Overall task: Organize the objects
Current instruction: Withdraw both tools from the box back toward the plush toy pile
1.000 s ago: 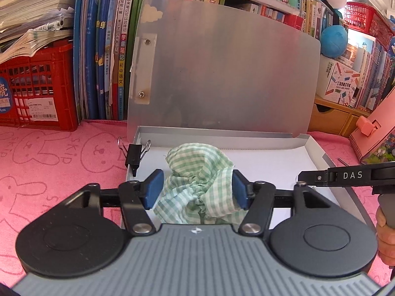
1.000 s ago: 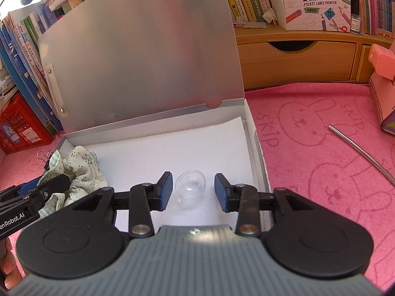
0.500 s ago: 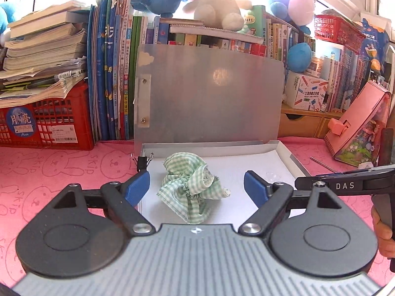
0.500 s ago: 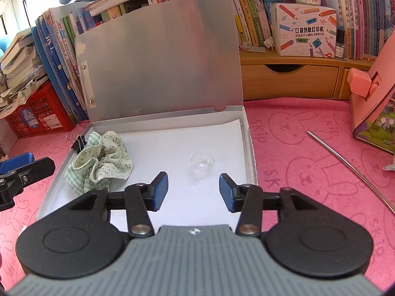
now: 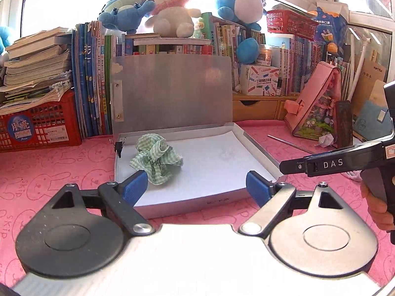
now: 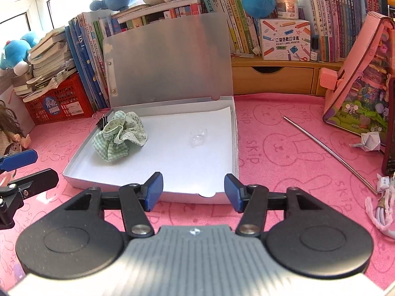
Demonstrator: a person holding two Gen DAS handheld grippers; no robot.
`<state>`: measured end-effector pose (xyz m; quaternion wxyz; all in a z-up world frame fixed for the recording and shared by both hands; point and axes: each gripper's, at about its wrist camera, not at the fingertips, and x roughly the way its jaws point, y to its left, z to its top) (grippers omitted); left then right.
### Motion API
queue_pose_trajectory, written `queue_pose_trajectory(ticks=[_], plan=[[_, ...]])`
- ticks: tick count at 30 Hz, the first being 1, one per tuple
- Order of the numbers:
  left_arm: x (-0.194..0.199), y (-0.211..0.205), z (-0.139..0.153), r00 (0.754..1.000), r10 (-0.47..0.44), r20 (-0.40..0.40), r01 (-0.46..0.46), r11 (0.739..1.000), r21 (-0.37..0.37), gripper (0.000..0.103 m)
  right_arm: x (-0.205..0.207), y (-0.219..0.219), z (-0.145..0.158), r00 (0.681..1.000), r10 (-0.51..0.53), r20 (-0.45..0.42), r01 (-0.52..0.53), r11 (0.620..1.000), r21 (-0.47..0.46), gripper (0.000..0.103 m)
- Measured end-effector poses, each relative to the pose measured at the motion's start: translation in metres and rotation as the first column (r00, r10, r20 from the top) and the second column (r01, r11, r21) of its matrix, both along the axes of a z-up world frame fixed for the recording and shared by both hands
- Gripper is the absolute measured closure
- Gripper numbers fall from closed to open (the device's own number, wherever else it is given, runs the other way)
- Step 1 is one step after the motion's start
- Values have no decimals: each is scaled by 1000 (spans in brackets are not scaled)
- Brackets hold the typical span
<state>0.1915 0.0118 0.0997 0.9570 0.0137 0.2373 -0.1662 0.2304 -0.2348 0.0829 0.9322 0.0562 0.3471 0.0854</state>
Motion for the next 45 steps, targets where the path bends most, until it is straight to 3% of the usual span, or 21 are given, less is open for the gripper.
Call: queue_pose_trajectory(ticks=[8, 15, 21, 45], plan=[[-37, 2, -16, 999, 0, -49, -2, 999, -44, 13, -43, -5, 0, 999, 9, 48, -8, 1000, -22, 28], [-66, 13, -23, 999, 27, -34, -29, 997, -67, 13, -72, -11, -9, 998, 9, 63, -6, 999, -48, 28], [-85, 21, -28, 998, 61, -18, -62, 995, -75, 12, -89, -14, -15, 998, 15, 57, -14, 1000, -17, 28], [-137, 24, -46, 998, 66, 11, -65, 993, -94, 9, -155, -6, -25, 986, 47, 159, -48, 999, 3, 25]])
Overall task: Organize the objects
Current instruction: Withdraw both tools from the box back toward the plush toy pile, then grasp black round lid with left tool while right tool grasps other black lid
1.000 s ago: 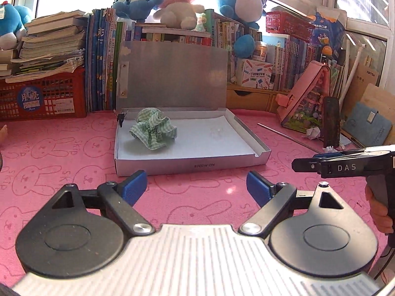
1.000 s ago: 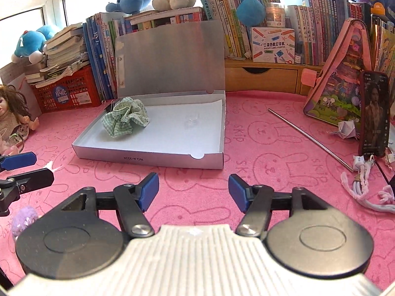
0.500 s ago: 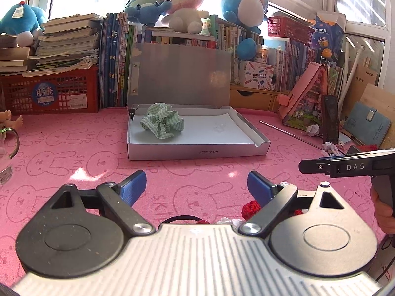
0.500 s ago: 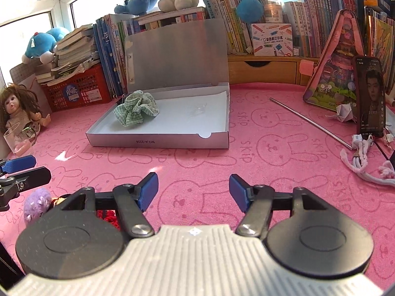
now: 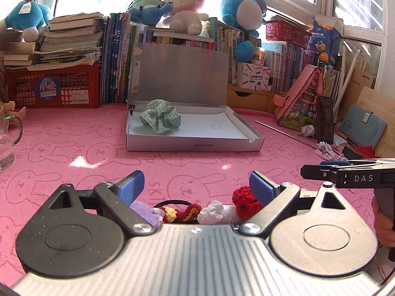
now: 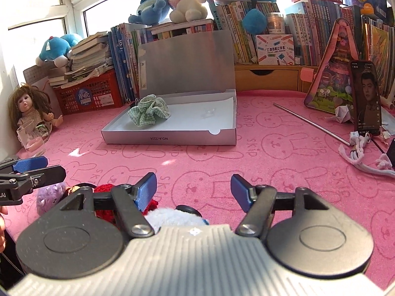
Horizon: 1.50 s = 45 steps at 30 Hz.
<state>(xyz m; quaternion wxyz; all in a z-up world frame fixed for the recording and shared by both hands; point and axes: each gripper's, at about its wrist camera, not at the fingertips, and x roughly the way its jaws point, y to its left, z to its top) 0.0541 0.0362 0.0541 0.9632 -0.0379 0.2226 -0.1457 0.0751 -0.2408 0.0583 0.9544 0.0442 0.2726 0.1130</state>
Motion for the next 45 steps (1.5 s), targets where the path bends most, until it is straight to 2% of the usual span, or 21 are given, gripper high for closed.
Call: queue_pose_trajectory(ticks=[10, 17, 23, 28, 33, 36, 38, 45], plan=[[-20, 2, -13, 1000, -7, 11, 7, 1000, 9, 6, -22, 11, -8, 999, 28, 32, -28, 999, -29, 24], [-29, 6, -22, 999, 31, 10, -31, 999, 21, 6, -31, 13, -15, 999, 14, 35, -12, 999, -40, 24], [-50, 12, -24, 998, 37, 42, -39, 998, 42, 7, -39, 6, -20, 999, -22, 41, 23, 1000, -14, 24], [-67, 14, -30, 999, 32, 16, -33, 997, 76, 8, -42, -1, -22, 999, -35, 29, 35, 999, 20, 24], [-72, 11, -40, 999, 34, -36, -32, 997, 63, 23, -46, -2, -24, 998, -46, 34, 45, 998, 32, 25], [-71, 8, -46, 998, 42, -55, -38, 997, 68, 36, -48, -1, -24, 998, -50, 39, 49, 998, 33, 28], [-69, 7, -49, 996, 63, -62, -58, 995, 77, 40, -50, -1, -25, 998, -54, 42, 52, 998, 37, 30], [-61, 12, -54, 991, 113, -76, -108, 992, 68, 44, -53, 1, -26, 999, -38, 27, 37, 999, 36, 42]])
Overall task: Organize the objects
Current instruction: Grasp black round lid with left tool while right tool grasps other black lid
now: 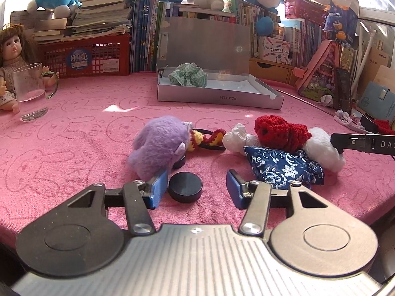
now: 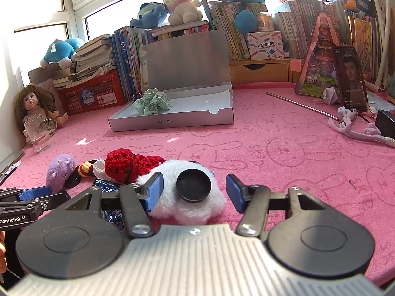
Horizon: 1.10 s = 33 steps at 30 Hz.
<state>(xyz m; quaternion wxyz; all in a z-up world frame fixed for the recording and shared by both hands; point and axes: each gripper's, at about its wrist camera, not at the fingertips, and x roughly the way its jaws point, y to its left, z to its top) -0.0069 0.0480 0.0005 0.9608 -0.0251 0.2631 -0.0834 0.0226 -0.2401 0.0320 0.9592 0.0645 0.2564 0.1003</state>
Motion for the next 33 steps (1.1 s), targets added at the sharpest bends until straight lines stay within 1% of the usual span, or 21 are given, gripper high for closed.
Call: queue_pose_trajectory(ticks=[5, 6, 10, 12, 16, 17, 19, 20, 21, 24, 33], plan=[[8, 0, -9, 999, 20, -32, -20, 1000, 0, 44, 1, 3, -2, 1000, 9, -6, -9, 1000, -1, 47], [7, 0, -10, 1000, 18, -21, -18, 1000, 1, 43, 1, 3, -2, 1000, 10, -7, -10, 1000, -1, 47], [10, -2, -12, 1000, 17, -16, -17, 1000, -1, 41, 1, 4, -2, 1000, 11, -7, -11, 1000, -2, 49], [11, -3, -12, 1000, 15, -17, -15, 1000, -8, 37, 1, 4, -2, 1000, 10, -8, -10, 1000, 1, 50], [12, -6, -11, 1000, 19, -20, -19, 1000, 6, 38, 0, 4, -4, 1000, 18, -14, -18, 1000, 7, 56], [12, -6, -11, 1000, 21, -20, -21, 1000, 5, 40, 0, 4, -4, 1000, 19, -14, -19, 1000, 8, 59], [12, -5, -11, 999, 25, -20, -25, 1000, -5, 49, 0, 5, -3, 1000, 22, -11, -21, 1000, 7, 63], [12, -4, -10, 999, 28, -21, -28, 1000, -7, 56, 0, 6, -3, 1000, 24, -9, -24, 1000, 5, 66], [11, -3, -10, 999, 30, -21, -30, 999, -10, 65, 0, 6, -3, 1000, 24, -7, -24, 1000, 3, 66], [10, -3, -8, 999, 29, -19, -30, 999, -16, 65, 0, 7, -2, 1000, 20, 2, -20, 1000, -2, 66], [5, -11, 9, 999, -16, 30, 17, 1000, -23, 65, 1, 5, 4, 1000, 14, 19, -14, 1000, -5, 67]])
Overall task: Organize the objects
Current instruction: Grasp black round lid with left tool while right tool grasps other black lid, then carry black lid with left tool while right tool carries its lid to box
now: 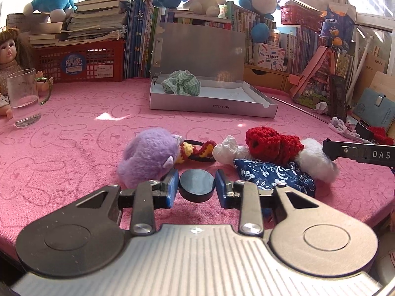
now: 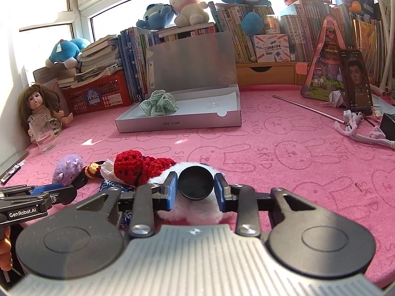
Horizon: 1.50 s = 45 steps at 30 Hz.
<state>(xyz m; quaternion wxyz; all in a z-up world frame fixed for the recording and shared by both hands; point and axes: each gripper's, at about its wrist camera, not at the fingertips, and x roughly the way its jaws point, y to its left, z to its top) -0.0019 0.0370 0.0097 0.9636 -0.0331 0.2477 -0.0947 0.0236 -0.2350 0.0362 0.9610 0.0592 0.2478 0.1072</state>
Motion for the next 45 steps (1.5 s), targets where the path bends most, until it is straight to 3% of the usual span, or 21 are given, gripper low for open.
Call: queue_pose_trajectory(ticks=[19, 45], plan=[[28, -16, 38, 997, -45, 62, 45, 999, 4, 65, 22, -2, 22, 1000, -5, 29, 5, 1000, 7, 67], [127, -8, 71, 998, -39, 47, 40, 999, -35, 65, 94, -21, 40, 998, -53, -30, 54, 998, 28, 67]])
